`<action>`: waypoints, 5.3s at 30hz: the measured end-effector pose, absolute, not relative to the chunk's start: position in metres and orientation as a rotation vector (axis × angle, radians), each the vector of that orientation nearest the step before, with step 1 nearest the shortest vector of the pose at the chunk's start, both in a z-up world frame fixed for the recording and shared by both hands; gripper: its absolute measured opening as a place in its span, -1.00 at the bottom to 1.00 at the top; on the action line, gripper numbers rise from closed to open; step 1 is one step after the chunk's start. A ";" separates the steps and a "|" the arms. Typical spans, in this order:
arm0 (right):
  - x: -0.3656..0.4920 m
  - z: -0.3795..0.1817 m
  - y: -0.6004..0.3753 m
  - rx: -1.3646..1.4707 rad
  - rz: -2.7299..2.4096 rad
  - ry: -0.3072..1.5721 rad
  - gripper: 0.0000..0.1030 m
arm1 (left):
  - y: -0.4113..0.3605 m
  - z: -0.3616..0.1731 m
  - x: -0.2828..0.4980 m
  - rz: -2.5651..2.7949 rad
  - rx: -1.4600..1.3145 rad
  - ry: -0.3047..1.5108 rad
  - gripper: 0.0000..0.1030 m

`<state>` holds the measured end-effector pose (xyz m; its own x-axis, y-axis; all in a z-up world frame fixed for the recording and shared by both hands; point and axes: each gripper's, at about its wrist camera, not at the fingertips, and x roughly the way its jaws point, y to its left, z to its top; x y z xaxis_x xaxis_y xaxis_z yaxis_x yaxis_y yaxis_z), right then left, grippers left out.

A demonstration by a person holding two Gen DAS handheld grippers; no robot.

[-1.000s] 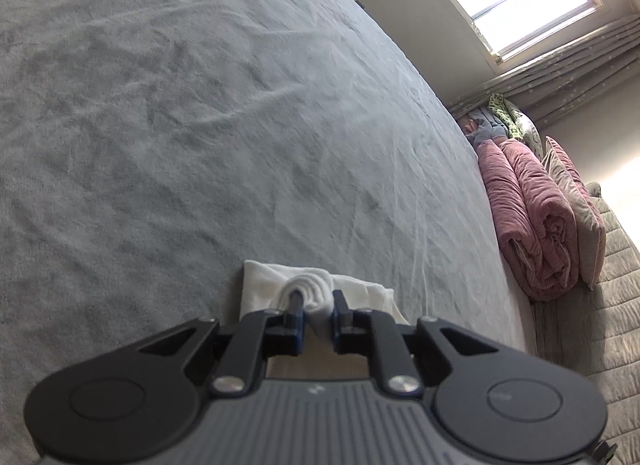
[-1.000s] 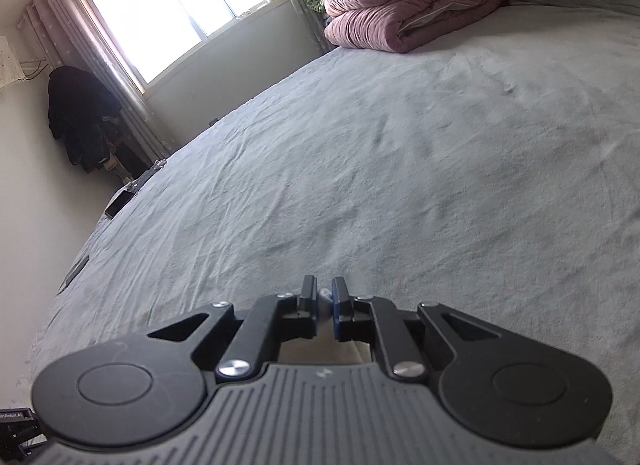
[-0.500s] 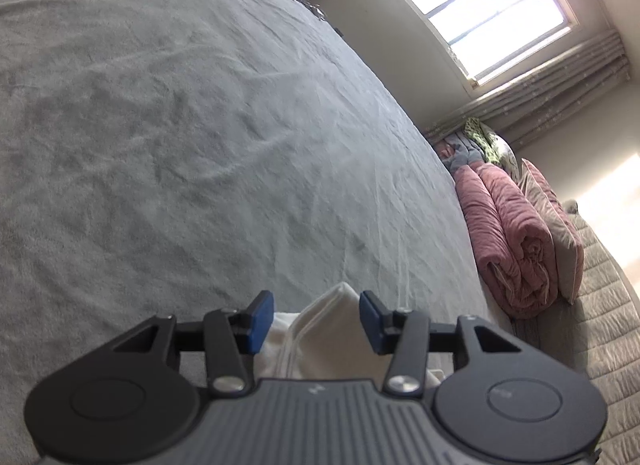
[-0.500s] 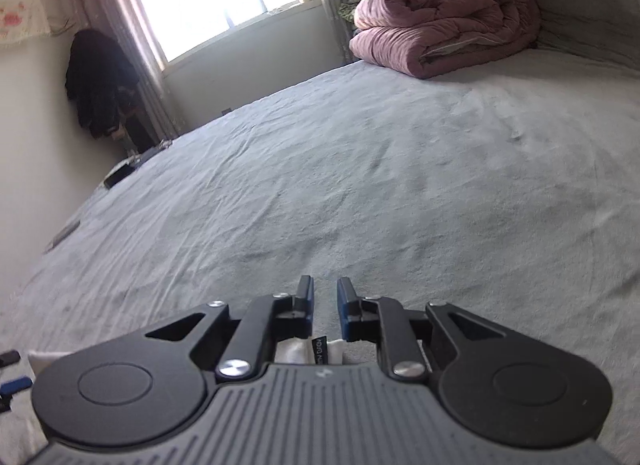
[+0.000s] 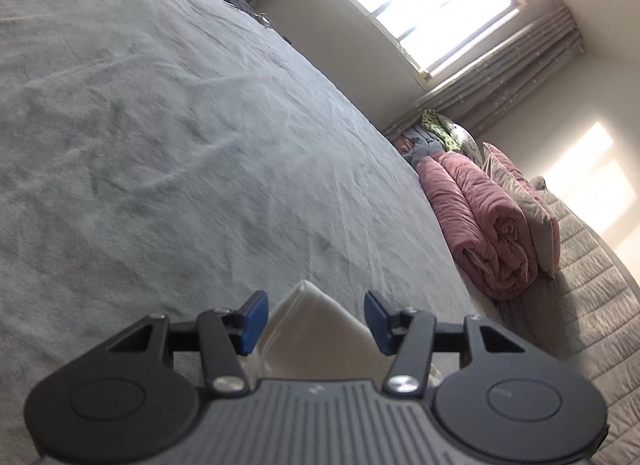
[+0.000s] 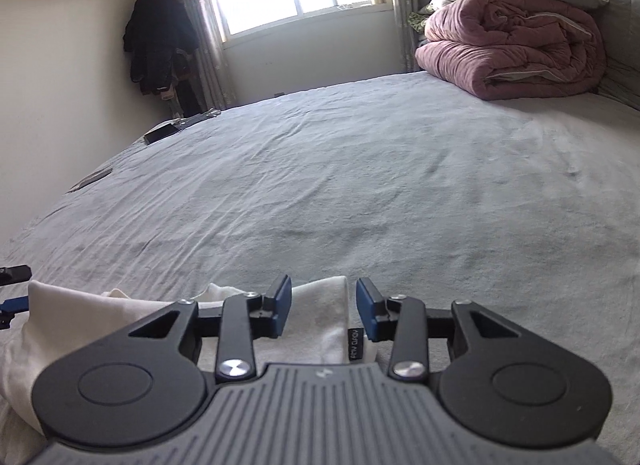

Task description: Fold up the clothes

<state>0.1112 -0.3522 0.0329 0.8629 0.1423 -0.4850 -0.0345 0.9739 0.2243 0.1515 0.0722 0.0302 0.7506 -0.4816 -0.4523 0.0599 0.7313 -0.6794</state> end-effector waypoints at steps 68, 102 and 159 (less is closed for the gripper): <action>0.086 0.021 -0.251 -0.103 0.205 0.539 -0.77 | -0.004 0.040 0.111 -0.392 -0.238 0.537 -0.53; 0.064 0.014 -0.244 0.024 0.301 0.667 -0.66 | -0.024 0.042 0.092 -0.438 -0.152 0.559 -0.34; 0.058 0.024 -0.277 -0.043 0.344 0.750 -0.77 | 0.005 0.029 0.072 -0.266 -0.015 0.577 -0.39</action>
